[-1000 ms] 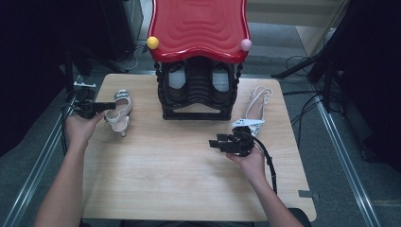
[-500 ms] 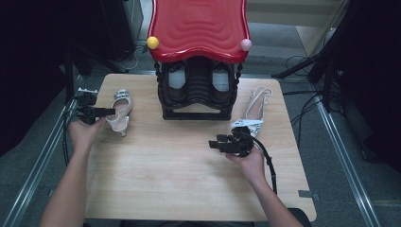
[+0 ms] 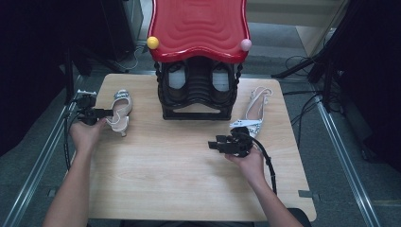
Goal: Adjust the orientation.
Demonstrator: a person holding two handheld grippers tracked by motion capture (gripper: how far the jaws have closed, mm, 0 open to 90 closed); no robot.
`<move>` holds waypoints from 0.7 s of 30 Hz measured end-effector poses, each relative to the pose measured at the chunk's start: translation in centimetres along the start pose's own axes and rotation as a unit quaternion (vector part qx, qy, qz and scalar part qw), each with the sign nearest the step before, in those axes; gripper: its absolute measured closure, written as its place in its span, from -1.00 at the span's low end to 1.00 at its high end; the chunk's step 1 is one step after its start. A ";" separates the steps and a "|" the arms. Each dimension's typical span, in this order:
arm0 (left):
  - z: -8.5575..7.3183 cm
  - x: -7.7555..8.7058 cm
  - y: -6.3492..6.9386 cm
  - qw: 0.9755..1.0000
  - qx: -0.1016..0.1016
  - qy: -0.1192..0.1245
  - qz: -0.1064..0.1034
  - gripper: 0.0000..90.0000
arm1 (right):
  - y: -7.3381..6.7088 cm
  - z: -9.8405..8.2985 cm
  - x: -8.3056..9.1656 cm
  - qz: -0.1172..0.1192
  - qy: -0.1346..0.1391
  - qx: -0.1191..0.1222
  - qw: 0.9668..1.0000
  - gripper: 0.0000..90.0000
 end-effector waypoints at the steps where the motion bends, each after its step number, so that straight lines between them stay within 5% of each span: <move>1: 0.0 0.0 0.0 1.000 0.000 0.000 0.000 0.93 | 0.0 0.0 0.0 0.000 0.000 0.000 1.000 0.06; 5: 0.3 0.4 0.4 0.999 0.025 0.013 -0.027 0.94 | 0.2 0.0 0.0 0.000 -0.002 -0.003 1.000 0.06; 21: -0.2 2.9 5.2 0.997 -0.022 0.010 -0.070 0.94 | 0.4 -0.1 -0.2 0.001 -0.005 -0.007 1.000 0.06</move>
Point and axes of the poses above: each handheld gripper's, and its own axes: x roughly backward along the jaws, z roughly out of its top, y roughly to its right, the point moved 7 cm from there along -x, roughly forward along the jaws, and after that the axes turned 10 degrees about -z, right-handed, at the moved point
